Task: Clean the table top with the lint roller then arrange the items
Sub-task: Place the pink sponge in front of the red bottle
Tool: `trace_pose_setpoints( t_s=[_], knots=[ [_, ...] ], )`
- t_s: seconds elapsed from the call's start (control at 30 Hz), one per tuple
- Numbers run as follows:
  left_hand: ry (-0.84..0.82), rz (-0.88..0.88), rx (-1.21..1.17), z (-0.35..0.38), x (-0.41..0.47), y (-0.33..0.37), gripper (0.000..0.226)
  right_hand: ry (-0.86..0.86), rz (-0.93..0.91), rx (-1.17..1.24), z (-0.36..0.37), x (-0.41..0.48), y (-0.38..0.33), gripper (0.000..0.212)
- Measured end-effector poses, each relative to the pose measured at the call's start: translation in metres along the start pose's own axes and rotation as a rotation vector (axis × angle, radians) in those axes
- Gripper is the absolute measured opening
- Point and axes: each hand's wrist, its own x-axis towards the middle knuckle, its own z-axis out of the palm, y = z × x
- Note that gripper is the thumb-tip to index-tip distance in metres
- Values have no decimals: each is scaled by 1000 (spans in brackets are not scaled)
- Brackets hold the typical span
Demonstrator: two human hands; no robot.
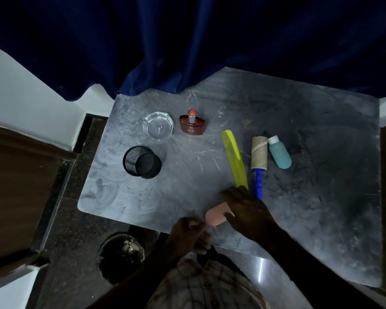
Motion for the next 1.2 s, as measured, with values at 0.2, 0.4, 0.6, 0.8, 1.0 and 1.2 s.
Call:
trace_pose_setpoints(
  t_s=[0.2,0.4,0.6,0.8,1.0,1.2],
  knots=[
    [115,17,-273,26,14,9,22,-71,160,98,13,-1,0,52],
    [294,297,-281,23,7,20,38,-35,200,356,4,20,-6,35],
    [505,664,-158,-9,9,57,61,246,158,551,-19,82,-28,26],
    [571,728,-190,-34,21,96,67,333,155,644,-22,138,-43,29],
    [581,745,-179,-47,35,102,67,327,168,607,-13,157,-45,29],
    [549,713,-172,-54,36,98,62,340,140,525,-6,157,-45,26]
  ],
)
